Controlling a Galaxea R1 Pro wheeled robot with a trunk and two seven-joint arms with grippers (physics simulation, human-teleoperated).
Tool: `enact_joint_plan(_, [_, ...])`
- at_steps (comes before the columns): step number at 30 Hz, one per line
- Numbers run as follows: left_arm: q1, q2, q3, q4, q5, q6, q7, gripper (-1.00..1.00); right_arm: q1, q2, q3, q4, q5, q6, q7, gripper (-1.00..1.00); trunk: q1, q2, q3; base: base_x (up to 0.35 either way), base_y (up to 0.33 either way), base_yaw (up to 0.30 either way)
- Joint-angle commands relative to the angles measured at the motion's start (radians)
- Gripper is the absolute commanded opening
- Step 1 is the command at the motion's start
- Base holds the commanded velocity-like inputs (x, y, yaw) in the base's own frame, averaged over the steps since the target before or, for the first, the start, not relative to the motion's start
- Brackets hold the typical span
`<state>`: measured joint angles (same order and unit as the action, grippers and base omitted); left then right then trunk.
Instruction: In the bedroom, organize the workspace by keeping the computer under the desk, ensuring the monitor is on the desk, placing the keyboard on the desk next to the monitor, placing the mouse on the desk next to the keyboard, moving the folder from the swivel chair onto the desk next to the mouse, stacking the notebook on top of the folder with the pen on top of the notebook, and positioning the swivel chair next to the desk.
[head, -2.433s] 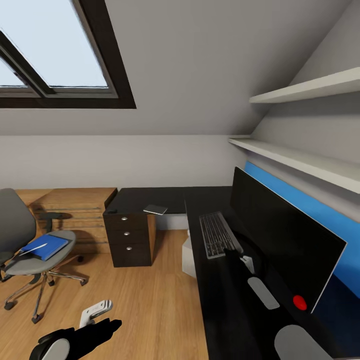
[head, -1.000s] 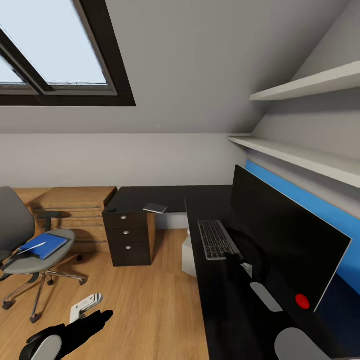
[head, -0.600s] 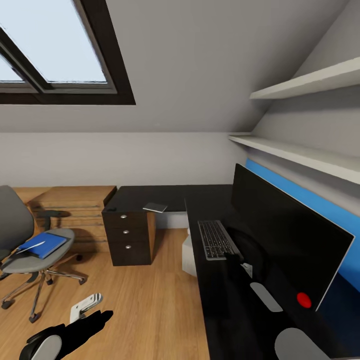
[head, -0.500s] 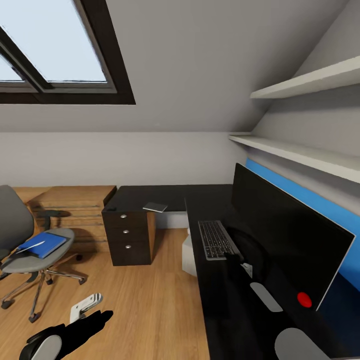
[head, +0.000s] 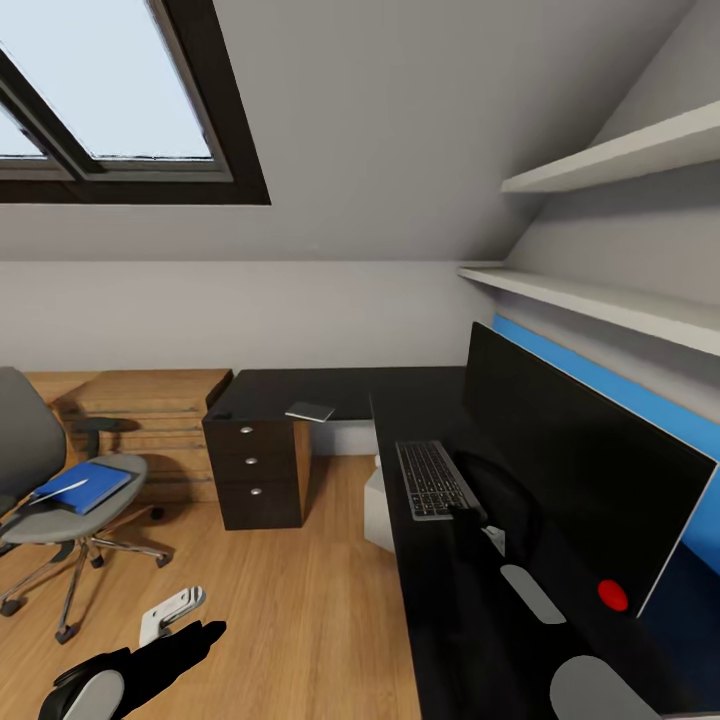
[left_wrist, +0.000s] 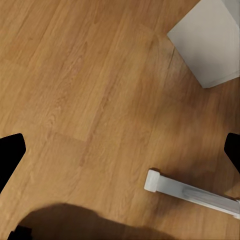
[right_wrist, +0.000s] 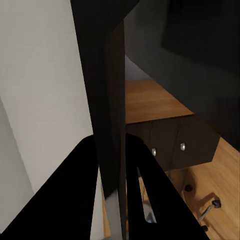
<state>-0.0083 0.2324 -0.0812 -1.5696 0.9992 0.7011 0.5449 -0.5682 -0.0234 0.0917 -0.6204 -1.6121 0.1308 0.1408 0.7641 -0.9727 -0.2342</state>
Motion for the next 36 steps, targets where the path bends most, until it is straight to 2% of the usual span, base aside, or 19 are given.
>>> enact_joint_plan(1, [-0.001, 0.001, -0.002, -0.001, 0.01, 0.0, 0.01, 1.0, -0.001, -0.001, 0.005, 0.0, -0.009, 0.0, 0.003, -1.0, 0.004, -0.008, -0.005, 0.0, 0.0, 0.0])
enact_joint_plan(21, [-0.001, 0.001, -0.002, -0.001, 0.014, 0.0, 0.009, 1.0, -0.001, -0.004, 0.005, 0.007, -0.006, 0.0, 0.004, -1.0, 0.081, -0.148, -0.067, 0.0, 0.0, 0.0])
enact_joint_plan(36, [-0.001, 0.001, -0.002, 0.0, 0.013, -0.003, 0.002, 1.0, -0.001, -0.005, 0.005, 0.007, -0.006, -0.002, 0.003, -1.0, 0.081, -0.148, -0.067, 0.0, -0.021, 0.0])
